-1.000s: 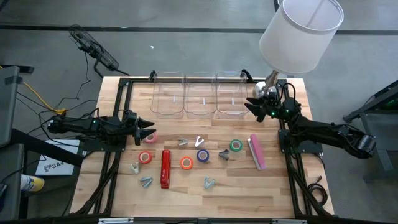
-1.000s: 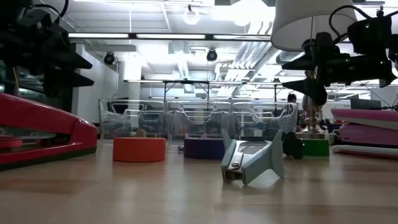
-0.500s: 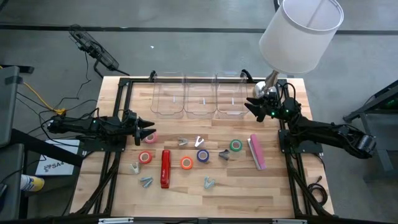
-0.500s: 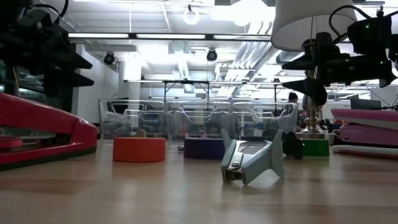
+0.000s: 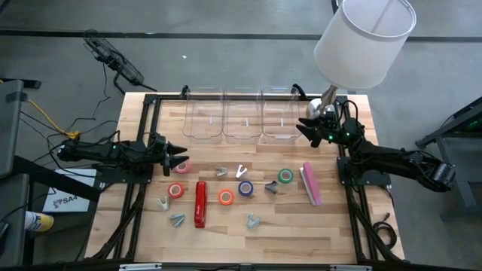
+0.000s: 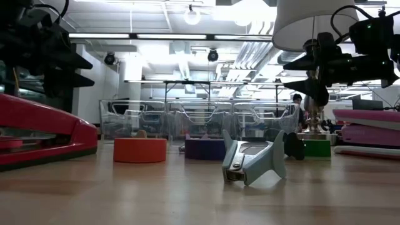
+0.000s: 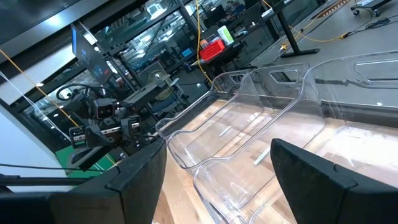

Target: Pick and place Stapler, Stapler remover, tape

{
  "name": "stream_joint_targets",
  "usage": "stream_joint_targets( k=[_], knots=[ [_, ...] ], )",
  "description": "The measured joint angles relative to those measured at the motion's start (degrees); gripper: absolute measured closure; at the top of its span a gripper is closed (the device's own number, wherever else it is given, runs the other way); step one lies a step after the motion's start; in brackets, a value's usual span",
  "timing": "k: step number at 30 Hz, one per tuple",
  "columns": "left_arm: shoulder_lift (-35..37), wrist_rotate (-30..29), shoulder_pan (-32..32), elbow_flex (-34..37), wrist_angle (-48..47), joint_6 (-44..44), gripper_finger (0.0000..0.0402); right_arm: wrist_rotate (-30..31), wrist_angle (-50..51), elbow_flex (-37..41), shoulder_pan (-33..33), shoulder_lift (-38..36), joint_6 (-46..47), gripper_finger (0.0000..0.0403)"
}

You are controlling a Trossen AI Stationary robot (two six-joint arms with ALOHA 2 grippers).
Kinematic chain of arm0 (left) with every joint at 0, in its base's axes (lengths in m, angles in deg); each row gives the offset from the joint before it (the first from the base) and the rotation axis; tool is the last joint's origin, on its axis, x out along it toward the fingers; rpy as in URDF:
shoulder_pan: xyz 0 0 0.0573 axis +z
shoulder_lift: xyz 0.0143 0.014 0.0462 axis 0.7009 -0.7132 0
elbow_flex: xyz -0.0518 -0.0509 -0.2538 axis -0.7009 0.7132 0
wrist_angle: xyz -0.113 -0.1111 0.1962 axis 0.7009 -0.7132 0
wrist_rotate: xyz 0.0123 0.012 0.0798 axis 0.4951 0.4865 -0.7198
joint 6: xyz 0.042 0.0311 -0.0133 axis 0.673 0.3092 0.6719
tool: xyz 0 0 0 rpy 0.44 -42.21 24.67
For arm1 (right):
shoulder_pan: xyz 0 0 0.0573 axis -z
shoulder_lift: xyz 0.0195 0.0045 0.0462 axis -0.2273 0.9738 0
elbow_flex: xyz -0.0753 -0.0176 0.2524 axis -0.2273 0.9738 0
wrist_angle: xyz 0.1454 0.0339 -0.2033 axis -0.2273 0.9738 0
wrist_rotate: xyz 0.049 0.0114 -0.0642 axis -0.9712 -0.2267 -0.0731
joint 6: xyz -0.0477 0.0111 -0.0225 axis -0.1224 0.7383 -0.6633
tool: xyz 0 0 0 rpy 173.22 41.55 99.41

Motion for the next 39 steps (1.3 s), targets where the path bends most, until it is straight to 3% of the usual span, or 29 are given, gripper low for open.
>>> stream_joint_targets(
  k=[11, 26, 39],
  knots=[
    [0.0, 0.0, 0.0, 0.0, 0.0, 0.0, 0.0172, 3.6, 0.0, 0.0, 0.0, 0.0, 4.3, 0.0124],
    [0.0, 0.0, 0.0, 0.0, 0.0, 0.0, 0.0172, -8.3, 2.4, -0.2, 0.0, 0.0, 23.3, 0.0124],
    [0.0, 0.0, 0.0, 0.0, 0.0, 0.0, 0.0172, -7.2, 23.2, -12.4, -6.2, 0.0, 21.8, 0.0124]
  ],
)
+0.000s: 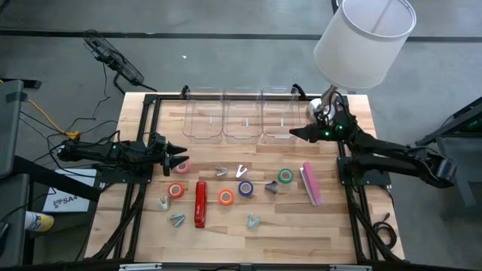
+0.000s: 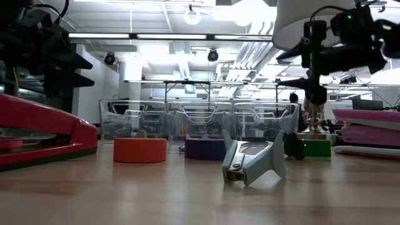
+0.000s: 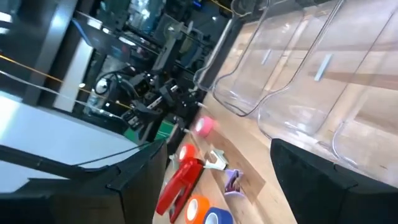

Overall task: Pick and place Stapler, Stapler remover, tape
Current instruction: Put the pink stapler into the right transparent bin

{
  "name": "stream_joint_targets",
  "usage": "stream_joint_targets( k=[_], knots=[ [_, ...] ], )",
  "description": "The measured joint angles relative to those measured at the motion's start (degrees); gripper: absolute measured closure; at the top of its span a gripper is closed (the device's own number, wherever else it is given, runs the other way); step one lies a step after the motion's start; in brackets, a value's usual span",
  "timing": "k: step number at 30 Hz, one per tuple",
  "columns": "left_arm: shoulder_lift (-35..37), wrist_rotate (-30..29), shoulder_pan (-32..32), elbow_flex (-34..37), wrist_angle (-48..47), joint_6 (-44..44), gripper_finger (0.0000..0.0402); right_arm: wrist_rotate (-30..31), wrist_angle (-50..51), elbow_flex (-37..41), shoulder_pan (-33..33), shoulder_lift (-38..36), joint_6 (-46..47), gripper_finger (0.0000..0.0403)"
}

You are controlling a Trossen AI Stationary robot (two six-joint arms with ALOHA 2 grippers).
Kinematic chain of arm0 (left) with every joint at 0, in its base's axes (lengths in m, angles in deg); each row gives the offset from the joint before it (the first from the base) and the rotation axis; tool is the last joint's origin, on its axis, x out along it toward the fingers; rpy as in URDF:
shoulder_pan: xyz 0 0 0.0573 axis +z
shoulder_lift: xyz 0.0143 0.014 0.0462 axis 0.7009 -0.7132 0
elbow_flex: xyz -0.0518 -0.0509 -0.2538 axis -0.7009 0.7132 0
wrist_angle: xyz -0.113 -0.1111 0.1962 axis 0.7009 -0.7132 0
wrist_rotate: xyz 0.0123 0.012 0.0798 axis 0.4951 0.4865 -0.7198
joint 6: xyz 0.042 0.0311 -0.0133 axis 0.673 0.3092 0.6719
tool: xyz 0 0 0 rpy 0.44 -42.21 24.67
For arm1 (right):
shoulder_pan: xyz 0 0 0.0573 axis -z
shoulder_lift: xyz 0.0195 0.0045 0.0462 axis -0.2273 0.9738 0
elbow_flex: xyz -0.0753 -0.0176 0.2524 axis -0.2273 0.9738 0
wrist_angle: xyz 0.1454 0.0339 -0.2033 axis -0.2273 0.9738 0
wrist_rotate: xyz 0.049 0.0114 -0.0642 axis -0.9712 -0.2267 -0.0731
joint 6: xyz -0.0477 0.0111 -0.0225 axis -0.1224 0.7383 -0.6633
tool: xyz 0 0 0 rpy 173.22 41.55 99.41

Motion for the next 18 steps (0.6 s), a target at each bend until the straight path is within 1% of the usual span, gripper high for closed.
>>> stream_joint_targets(
  k=[4, 7, 10, 12, 18],
  knots=[
    [0.0, 0.0, 0.0, 0.0, 0.0, 0.0, 0.0172, 2.9, 8.2, -5.2, -2.8, 0.0, -1.6, 0.0124],
    [0.0, 0.0, 0.0, 0.0, 0.0, 0.0, 0.0172, 5.8, 19.4, -9.8, -4.8, 0.0, -3.7, 0.0124],
    [0.0, 0.0, 0.0, 0.0, 0.0, 0.0, 0.0172, 9.9, 32.5, -14.9, -6.8, 0.0, -4.2, 0.0124],
    [0.0, 0.0, 0.0, 0.0, 0.0, 0.0, 0.0172, 13.6, 41.3, -18.6, -8.4, 0.0, -4.3, 0.0124],
    [0.0, 0.0, 0.0, 0.0, 0.0, 0.0, 0.0172, 27.5, 67.0, -29.5, -14.2, 0.0, -4.2, 0.0124]
  ],
)
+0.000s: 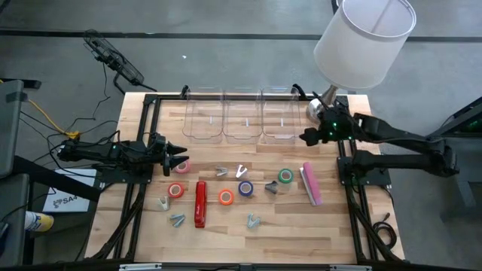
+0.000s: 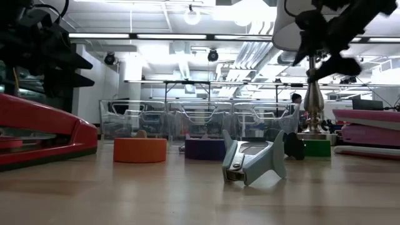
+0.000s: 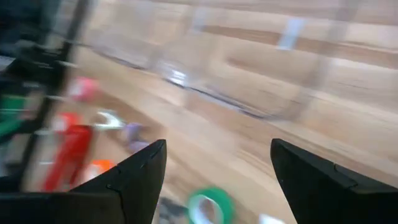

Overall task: Pick and place Stapler, Stapler remover, tape
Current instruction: Put the pink stapler into the right transparent bin

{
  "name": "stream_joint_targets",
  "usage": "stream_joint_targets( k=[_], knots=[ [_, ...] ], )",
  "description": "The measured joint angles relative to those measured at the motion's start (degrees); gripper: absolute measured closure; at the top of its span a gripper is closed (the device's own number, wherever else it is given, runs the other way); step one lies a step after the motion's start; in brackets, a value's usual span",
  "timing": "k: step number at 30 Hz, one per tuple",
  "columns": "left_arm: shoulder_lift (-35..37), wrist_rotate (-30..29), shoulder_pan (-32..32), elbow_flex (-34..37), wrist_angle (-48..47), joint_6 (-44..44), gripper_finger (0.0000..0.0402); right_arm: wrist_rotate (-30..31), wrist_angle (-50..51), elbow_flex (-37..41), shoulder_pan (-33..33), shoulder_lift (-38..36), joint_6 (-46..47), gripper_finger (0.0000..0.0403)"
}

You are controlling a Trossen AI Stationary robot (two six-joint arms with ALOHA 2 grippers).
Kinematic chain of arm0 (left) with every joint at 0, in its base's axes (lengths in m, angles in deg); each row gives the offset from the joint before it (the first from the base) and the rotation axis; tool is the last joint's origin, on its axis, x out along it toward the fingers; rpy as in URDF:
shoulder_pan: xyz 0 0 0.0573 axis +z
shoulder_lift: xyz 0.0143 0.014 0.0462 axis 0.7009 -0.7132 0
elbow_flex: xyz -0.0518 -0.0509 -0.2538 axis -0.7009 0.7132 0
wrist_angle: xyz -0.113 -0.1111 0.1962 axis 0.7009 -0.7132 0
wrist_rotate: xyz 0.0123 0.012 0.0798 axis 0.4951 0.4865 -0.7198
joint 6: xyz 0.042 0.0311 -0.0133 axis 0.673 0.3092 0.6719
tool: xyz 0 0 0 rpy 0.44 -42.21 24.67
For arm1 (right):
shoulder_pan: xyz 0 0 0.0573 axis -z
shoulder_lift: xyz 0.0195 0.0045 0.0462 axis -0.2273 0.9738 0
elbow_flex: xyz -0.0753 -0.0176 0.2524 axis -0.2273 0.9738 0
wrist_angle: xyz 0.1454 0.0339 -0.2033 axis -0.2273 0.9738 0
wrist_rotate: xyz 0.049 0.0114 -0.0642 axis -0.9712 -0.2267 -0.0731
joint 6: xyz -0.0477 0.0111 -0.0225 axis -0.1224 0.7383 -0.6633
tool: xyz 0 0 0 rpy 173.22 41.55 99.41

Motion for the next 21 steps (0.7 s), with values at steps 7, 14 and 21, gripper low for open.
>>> stream_joint_targets(
  k=[7, 14, 21],
  knots=[
    [0.0, 0.0, 0.0, 0.0, 0.0, 0.0, 0.0172, 5.8, 20.5, -6.9, -7.1, 0.1, 7.7, 0.0124],
    [0.0, 0.0, 0.0, 0.0, 0.0, 0.0, 0.0172, 5.6, 24.0, -6.9, -17.1, 2.5, 17.3, 0.0124],
    [0.0, 0.0, 0.0, 0.0, 0.0, 0.0, 0.0172, 4.1, 24.7, -6.9, -27.4, 8.5, 23.2, 0.0124]
  ],
)
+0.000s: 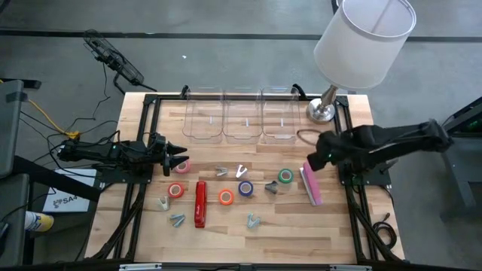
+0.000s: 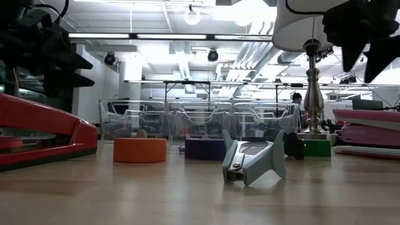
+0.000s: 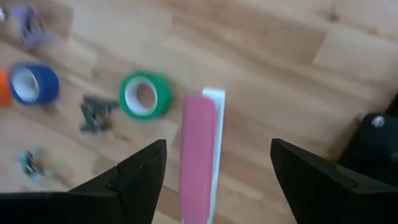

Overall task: Pick and place Stapler, Stapler remover, tape
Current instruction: Put the pink stapler into the right transparent bin

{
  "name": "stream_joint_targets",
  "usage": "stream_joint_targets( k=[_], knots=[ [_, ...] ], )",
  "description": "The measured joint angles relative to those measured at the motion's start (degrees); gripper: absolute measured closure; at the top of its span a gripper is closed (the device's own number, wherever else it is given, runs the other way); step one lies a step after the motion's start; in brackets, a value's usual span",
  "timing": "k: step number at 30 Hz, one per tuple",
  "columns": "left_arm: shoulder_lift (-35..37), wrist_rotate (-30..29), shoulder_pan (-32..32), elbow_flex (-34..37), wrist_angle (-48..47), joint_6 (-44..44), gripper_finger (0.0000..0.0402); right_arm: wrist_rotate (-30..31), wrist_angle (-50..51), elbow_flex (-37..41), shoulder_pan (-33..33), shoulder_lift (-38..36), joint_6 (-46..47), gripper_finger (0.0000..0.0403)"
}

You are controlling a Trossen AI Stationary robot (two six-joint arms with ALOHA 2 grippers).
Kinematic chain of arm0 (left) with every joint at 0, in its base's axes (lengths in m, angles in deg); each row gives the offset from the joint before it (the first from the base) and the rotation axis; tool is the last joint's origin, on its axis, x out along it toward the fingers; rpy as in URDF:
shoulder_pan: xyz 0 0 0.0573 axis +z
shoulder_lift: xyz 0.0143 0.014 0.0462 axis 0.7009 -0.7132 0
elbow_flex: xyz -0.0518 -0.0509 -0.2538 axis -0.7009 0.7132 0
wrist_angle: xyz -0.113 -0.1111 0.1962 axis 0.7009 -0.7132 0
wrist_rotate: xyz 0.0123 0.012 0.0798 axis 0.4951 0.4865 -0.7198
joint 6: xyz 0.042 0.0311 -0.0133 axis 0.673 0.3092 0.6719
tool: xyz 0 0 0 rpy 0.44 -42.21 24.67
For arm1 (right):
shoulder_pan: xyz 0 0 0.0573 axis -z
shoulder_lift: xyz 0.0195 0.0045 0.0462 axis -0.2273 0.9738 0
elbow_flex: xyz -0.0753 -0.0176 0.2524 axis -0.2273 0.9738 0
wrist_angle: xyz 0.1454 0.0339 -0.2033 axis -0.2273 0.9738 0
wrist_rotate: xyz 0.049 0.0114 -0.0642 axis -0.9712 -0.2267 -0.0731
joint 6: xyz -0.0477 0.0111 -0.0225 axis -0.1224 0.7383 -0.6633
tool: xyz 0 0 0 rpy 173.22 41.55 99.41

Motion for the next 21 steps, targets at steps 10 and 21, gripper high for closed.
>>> stream_joint_targets(
  k=[10, 21],
  knots=[
    [0.0, 0.0, 0.0, 0.0, 0.0, 0.0, 0.0172, -5.2, -0.9, 0.0, -6.4, 8.8, 4.5, 0.0124],
    [0.0, 0.0, 0.0, 0.0, 0.0, 0.0, 0.0172, -4.4, -6.2, 0.0, -6.3, 12.6, 4.8, 0.0124]
  ],
)
